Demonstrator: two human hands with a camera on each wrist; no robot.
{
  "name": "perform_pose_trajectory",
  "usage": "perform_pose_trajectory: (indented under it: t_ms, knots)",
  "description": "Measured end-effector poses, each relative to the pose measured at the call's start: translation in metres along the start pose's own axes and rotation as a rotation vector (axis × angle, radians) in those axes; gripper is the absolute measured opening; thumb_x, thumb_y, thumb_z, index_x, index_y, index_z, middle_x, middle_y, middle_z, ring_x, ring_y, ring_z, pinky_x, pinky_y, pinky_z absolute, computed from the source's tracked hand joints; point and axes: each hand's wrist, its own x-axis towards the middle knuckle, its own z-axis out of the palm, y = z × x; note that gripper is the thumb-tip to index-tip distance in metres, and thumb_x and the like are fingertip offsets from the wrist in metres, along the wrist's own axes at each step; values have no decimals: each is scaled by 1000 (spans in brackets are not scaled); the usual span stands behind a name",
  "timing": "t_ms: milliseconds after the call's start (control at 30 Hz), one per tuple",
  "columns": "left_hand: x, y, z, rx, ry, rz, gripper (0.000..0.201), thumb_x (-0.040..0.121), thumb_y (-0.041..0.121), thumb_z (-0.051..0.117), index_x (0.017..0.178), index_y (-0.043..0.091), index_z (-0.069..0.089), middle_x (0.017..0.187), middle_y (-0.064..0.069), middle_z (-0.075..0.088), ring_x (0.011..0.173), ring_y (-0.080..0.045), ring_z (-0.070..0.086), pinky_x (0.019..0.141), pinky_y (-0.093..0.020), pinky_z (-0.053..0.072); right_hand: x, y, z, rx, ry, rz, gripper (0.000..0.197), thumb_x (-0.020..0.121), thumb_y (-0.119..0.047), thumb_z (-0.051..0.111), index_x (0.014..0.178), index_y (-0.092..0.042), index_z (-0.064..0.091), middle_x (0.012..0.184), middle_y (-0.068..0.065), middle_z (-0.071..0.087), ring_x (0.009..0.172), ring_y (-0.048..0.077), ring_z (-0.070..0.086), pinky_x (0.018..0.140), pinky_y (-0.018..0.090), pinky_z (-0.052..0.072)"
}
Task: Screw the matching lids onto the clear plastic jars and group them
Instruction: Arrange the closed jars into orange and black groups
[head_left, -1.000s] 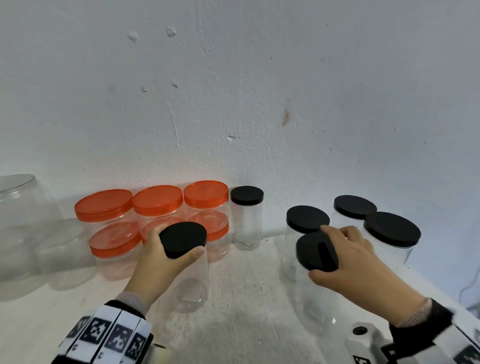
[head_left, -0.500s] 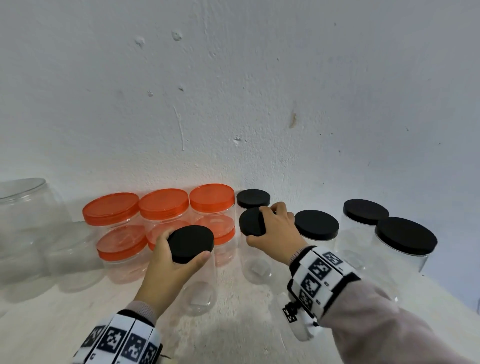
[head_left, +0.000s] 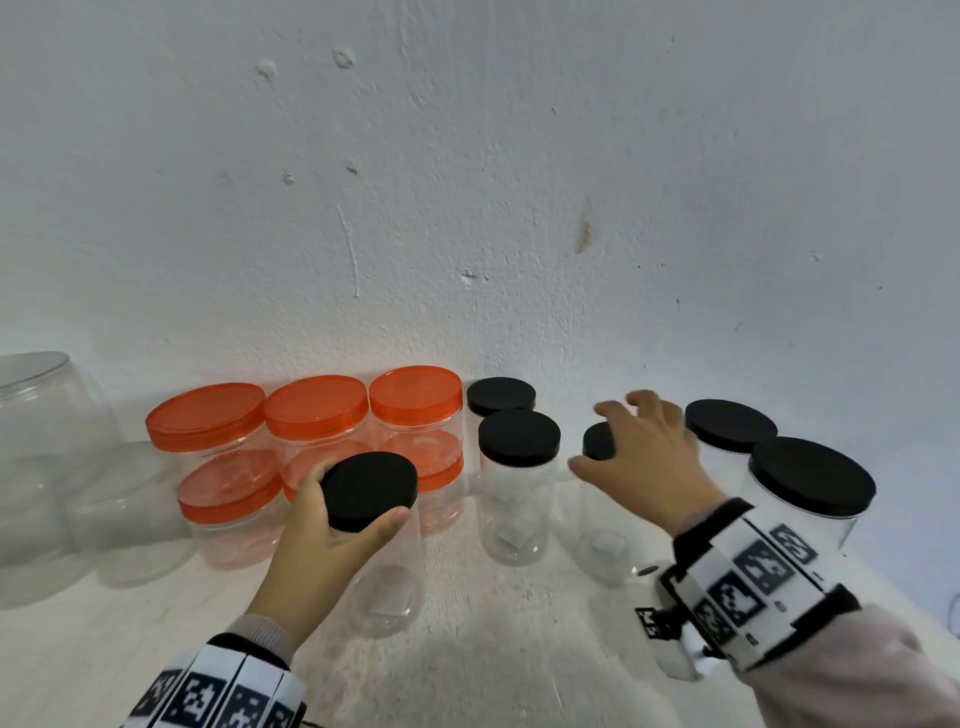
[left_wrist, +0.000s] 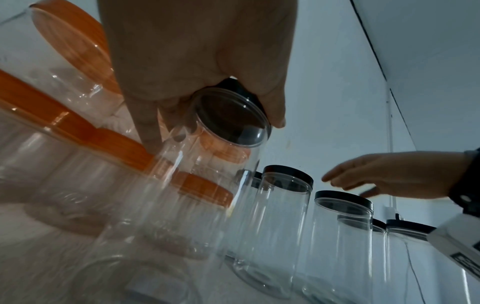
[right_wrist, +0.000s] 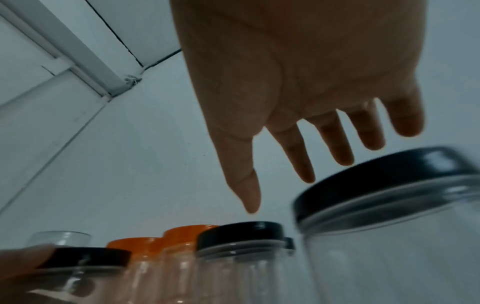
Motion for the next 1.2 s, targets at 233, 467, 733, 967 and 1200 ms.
perform_pose_trajectory:
  t_ms: [233,467,733,967,1200]
  knots:
    - [0,-5,0,16,14,-10,91,62,54,73,139,28,30,125,11,50,112,-8,51,85,-22,40,14,31,5,210,-111,87,60,80,-34,67,134,-22,44,124,6,33,112,30,44,97,37,43]
    - [0,-3,0,-10,23,-33,87,61,53,73,135,34,30,117,23,49,103,5,50,77,-15,40,66,21,28,300,-10,10,59,83,-26,66,138,-19,43,136,8,29,118,31,33,88,28,32]
    - [-2,-2,1,-27,41,-56,76,62,51,73,124,46,30,112,29,50,98,14,49,71,-10,40,102,18,51,335,-12,-23,63,84,-21,66,141,-16,41,145,8,24,125,32,29,97,37,37]
    - [-1,-4,0,-35,32,-67,78,61,51,74,125,45,30,116,26,51,103,12,49,74,-11,41,110,16,60,368,-6,-45,56,87,-21,63,139,-13,43,144,10,25,126,33,30,97,33,34]
    - [0,-5,0,-33,30,-67,80,61,52,74,128,44,31,119,24,51,107,7,50,79,-15,41,106,16,53,370,-49,-33,60,88,-20,62,143,-15,38,151,10,21,132,35,28,104,38,32]
